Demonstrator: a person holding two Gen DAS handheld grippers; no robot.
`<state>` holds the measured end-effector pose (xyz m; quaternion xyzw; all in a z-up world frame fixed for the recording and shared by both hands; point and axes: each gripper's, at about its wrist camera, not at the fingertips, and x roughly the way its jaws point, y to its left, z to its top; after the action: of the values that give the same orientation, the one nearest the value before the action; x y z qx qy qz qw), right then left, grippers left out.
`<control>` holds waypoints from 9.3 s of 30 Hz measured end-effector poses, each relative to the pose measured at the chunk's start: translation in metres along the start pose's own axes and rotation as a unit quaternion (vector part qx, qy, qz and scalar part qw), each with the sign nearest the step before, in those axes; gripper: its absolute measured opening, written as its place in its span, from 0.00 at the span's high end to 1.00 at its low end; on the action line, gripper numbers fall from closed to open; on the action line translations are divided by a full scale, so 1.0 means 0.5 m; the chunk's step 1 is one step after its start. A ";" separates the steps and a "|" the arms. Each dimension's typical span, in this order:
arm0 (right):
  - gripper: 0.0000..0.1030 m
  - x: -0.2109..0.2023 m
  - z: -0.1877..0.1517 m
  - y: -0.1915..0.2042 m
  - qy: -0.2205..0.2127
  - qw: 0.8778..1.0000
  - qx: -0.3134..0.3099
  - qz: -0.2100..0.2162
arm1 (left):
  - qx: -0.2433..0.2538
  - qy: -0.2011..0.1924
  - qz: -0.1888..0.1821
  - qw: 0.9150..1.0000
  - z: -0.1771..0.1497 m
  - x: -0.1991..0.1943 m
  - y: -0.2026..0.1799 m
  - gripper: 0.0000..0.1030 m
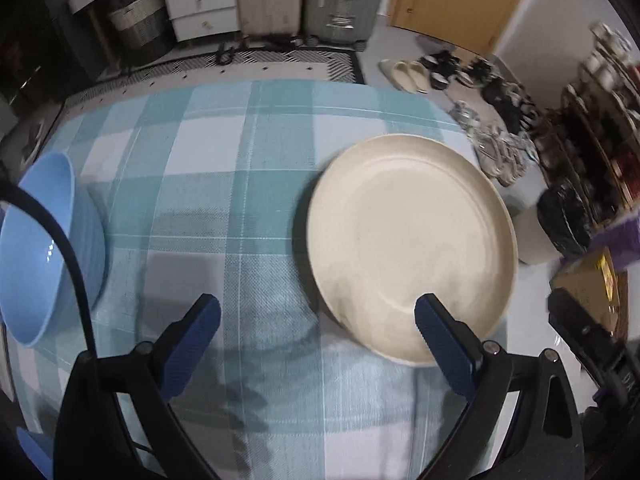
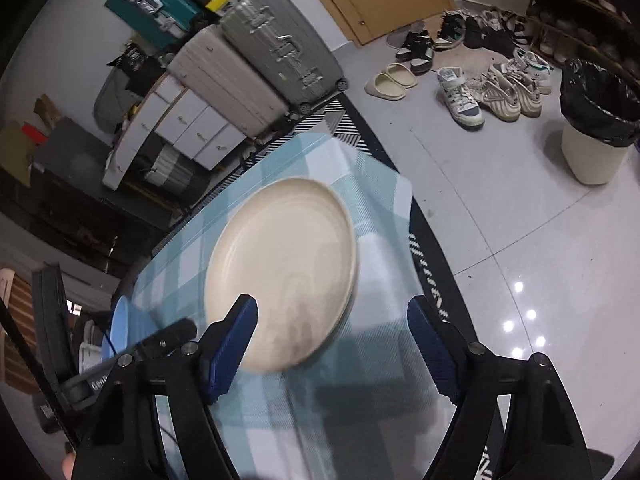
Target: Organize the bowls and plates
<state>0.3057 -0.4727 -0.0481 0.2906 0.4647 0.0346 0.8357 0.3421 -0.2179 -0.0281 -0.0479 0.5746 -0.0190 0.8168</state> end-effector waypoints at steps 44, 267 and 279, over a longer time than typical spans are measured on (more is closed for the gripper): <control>0.91 0.165 -0.007 0.045 0.058 0.995 -0.072 -0.046 | -0.024 0.017 -0.018 0.999 0.008 0.099 0.055 0.83; 0.01 -0.345 -0.763 0.228 -0.195 0.962 -0.193 -0.005 | -0.002 -0.311 -0.029 0.950 -0.650 -0.439 0.362 0.03; 0.01 -0.369 -0.770 0.333 -0.195 0.947 -0.244 0.081 | -0.124 -0.302 0.044 0.944 -0.626 -0.503 0.528 0.03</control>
<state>-0.0701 -0.2204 0.0238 0.1158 0.2453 0.1572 0.9496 -0.0439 0.0487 0.0763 -0.1268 0.3009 0.1034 0.9395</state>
